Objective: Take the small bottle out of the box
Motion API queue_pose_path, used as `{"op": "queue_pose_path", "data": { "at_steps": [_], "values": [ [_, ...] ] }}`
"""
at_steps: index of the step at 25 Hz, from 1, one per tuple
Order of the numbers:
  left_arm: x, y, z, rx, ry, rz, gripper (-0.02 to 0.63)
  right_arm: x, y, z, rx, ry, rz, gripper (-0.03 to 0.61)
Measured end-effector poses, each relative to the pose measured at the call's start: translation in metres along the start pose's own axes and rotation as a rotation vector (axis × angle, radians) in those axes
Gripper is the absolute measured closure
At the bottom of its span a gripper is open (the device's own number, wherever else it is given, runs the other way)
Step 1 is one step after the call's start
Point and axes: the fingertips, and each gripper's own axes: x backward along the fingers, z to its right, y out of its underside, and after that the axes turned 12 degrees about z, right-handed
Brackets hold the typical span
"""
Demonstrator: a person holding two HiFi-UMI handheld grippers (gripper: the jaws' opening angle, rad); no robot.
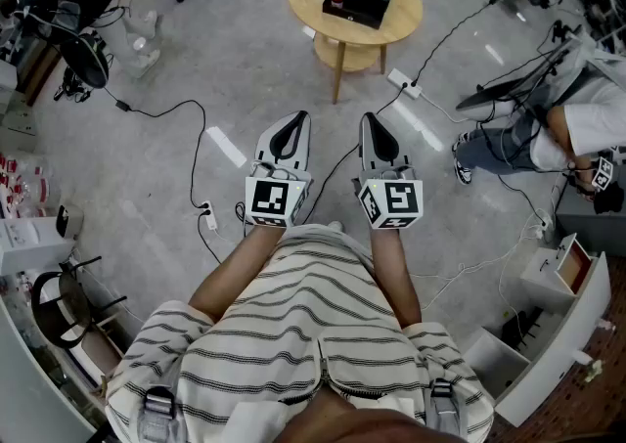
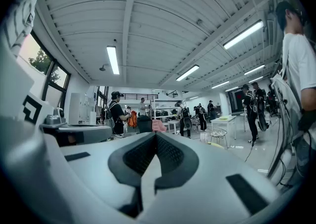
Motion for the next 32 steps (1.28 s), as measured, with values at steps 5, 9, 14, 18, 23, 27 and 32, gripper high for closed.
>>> {"op": "queue_pose_path", "data": {
  "at_steps": [5,9,14,18,23,27,32],
  "values": [
    [0.006,-0.001,0.013,-0.012,0.004,-0.003,0.591,0.011,-0.004,0.002,-0.003,-0.003,0.008,0.568],
    [0.002,0.003,0.023,-0.014,0.002,-0.010,0.591,0.016,-0.007,0.011,0.012,-0.002,0.013,0.568],
    [-0.005,0.007,0.041,-0.028,0.006,-0.013,0.591,0.024,-0.009,0.024,-0.003,-0.021,0.024,0.568],
    [-0.015,0.010,0.056,-0.025,-0.001,-0.012,0.591,0.030,-0.010,0.041,-0.003,-0.034,0.028,0.568],
    [-0.021,0.017,0.078,-0.019,-0.005,-0.018,0.591,0.039,-0.010,0.062,0.004,-0.031,0.020,0.568],
    [-0.027,0.022,0.077,-0.022,-0.014,-0.025,0.591,0.036,-0.006,0.067,-0.007,-0.037,0.017,0.568],
    [-0.032,0.031,0.076,-0.017,-0.021,-0.045,0.591,0.034,0.002,0.069,-0.024,-0.035,0.001,0.568]
  ]
}}
